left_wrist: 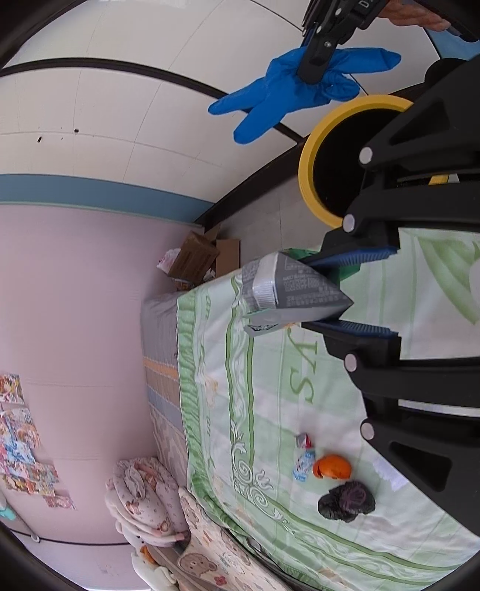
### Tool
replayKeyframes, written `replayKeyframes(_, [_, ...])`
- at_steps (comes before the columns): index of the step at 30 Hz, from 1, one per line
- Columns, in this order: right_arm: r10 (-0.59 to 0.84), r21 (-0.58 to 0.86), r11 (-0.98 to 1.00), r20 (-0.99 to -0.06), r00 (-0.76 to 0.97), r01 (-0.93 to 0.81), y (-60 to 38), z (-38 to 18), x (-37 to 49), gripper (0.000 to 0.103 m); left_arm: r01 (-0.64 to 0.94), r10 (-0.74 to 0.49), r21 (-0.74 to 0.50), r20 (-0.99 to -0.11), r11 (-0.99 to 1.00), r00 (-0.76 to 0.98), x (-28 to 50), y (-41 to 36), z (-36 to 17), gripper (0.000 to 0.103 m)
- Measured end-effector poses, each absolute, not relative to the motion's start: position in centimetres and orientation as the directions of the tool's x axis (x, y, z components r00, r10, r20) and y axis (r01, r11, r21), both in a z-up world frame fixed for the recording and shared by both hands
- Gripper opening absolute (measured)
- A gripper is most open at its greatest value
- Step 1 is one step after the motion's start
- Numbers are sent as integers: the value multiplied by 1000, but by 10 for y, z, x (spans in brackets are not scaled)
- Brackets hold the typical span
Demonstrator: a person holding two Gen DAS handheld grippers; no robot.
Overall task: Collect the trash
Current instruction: 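Carry the blue glove and grey wrapper over the bin with both tools, then open both tools to drop the glove and wrapper into the bin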
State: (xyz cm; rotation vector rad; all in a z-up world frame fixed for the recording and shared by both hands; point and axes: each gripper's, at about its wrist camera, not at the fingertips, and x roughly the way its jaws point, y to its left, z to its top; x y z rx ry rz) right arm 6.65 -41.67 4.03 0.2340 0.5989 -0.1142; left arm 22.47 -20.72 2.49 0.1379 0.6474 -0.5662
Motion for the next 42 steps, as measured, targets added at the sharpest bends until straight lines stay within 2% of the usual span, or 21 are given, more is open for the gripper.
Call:
replayKeyframes(13, [-89, 192, 949, -599, 796, 251, -462, 18, 56, 13, 610, -485, -27, -634, 792, 602, 207, -264, 6, 25])
replayKeyframes(33, [-109, 237, 900, -689, 717, 366, -522, -42, 76, 14, 667, -498, -66, -720, 742, 483, 200, -329, -50, 26])
replayKeyframes(36, [-105, 245, 896, -694, 712, 370, -526, -48, 78, 17, 671, -495, -63, -726, 739, 477, 201, -333, -55, 34])
replayKeyframes(38, [-106, 245, 894, -697, 709, 375, -528, -50, 79, 23, 666, -491, -62, -726, 743, 480, 202, -334, -57, 48])
replayKeyframes(40, [-107, 248, 891, -697, 709, 379, -529, -52, 79, 31, 665, -494, -69, -727, 744, 478, 204, -334, -58, 54])
replayKeyframes(42, [-113, 254, 885, -695, 710, 389, -531, -53, 77, 34, 662, -494, -76, -729, 746, 474, 206, -333, -60, 57])
